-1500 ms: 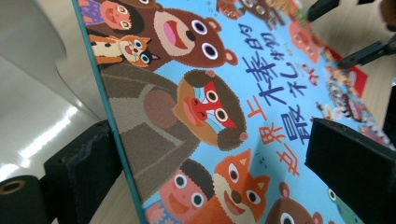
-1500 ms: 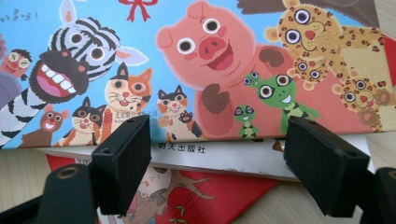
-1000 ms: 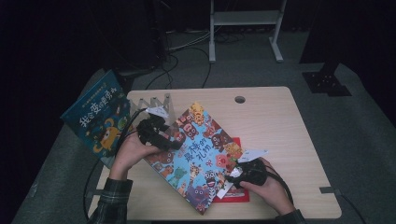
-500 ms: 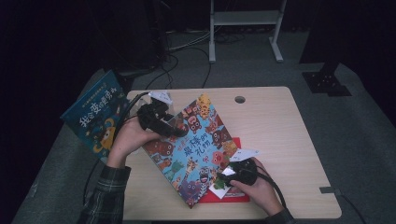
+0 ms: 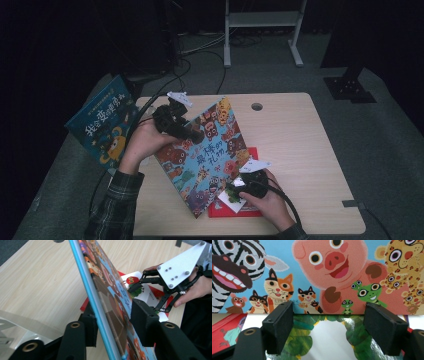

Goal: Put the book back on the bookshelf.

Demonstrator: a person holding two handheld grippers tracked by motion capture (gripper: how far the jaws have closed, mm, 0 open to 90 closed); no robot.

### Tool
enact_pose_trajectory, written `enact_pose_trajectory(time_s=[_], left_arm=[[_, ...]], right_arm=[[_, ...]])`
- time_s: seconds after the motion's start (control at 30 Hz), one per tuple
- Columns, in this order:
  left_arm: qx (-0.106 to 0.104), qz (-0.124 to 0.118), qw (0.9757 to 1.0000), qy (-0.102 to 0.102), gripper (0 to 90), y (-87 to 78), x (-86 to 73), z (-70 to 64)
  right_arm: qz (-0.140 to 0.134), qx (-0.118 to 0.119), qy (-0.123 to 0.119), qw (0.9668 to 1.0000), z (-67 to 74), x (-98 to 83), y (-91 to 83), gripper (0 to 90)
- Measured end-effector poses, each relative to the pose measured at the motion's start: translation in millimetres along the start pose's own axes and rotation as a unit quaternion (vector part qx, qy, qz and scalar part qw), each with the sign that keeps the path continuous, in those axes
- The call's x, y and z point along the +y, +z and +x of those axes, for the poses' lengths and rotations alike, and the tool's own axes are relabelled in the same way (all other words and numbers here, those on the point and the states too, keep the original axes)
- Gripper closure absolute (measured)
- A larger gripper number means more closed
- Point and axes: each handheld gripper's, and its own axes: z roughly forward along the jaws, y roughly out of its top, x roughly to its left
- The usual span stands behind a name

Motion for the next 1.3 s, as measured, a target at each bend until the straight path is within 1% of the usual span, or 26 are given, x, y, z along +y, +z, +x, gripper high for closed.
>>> enact_pose_trajectory(time_s=[0.03,0.1,0.13,0.2,0.23,0.33,0.47,0.57,0.63,0.67,0.83,0.87,0.9,0.97,1.07,1.1,1.17,1.3], left_arm=[[0.001,0.006,1.0000,-0.005,61.5,-0.6,1.7,0.6],[-0.003,0.010,0.9999,-0.006,63.2,-1.2,5.1,0.9],[-0.006,0.012,0.9998,-0.011,64.1,-1.3,6.7,0.6],[-0.010,0.019,0.9997,-0.009,65.3,-2.0,9.9,-0.1],[-0.011,0.021,0.9997,-0.012,66.0,-2.1,11.3,-0.7],[-0.014,0.028,0.9995,-0.008,67.4,-2.8,15.1,-1.1],[-0.021,0.030,0.9993,-0.010,69.5,-4.0,19.6,-2.0],[-0.030,0.038,0.9988,-0.003,71.8,-6.6,24.0,-3.8],[-0.037,0.038,0.9986,0.000,73.6,-7.8,26.5,-5.7],[-0.040,0.042,0.9983,0.002,74.4,-8.7,27.9,-6.1],[-0.044,0.053,0.9976,0.003,76.3,-10.4,31.9,-8.9],[-0.047,0.056,0.9973,0.004,76.8,-10.9,32.4,-9.5],[-0.049,0.059,0.9971,0.006,77.2,-11.7,33.4,-10.4],[-0.053,0.064,0.9965,0.009,78.5,-12.8,35.4,-11.8],[-0.051,0.072,0.9960,0.017,80.5,-14.6,38.1,-15.6],[-0.048,0.073,0.9959,0.023,80.8,-15.0,38.7,-17.1],[-0.040,0.080,0.9958,0.022,80.8,-16.2,40.5,-19.0],[-0.029,0.081,0.9960,0.024,80.8,-20.3,41.3,-19.6]], right_arm=[[0.001,-0.002,0.002,1.0000,0.7,0.4,0.3,23.1],[-0.001,-0.003,0.000,1.0000,1.3,1.0,1.5,23.0],[0.000,-0.005,0.002,1.0000,2.0,1.4,1.9,22.9],[0.001,-0.006,0.004,1.0000,2.2,2.0,2.3,22.8],[0.002,-0.006,0.003,1.0000,2.2,2.0,2.4,22.9],[0.001,-0.003,0.003,1.0000,1.6,1.8,2.4,22.9],[-0.002,0.003,0.001,1.0000,0.6,1.4,2.6,23.6],[-0.004,0.005,0.000,1.0000,0.0,0.9,2.5,23.7],[-0.005,0.007,-0.003,1.0000,-0.9,0.8,2.5,23.8],[-0.006,0.008,-0.003,0.9999,-1.2,0.6,2.3,23.8],[-0.003,0.010,-0.009,0.9999,-6.5,-1.0,-0.8,24.5],[-0.002,0.010,-0.004,0.9999,-7.6,-1.8,-2.0,24.5],[-0.004,0.008,-0.008,0.9999,-9.9,-2.7,-3.0,24.5],[-0.001,0.006,-0.004,1.0000,-12.5,-4.6,-5.5,24.5],[-0.003,0.005,-0.002,1.0000,-15.1,-7.3,-8.7,24.5],[-0.004,0.005,-0.002,1.0000,-16.1,-8.3,-9.4,24.5],[-0.005,0.004,-0.003,1.0000,-17.4,-9.5,-10.3,24.5],[-0.007,0.004,0.000,1.0000,-17.8,-10.2,-10.4,24.3]])
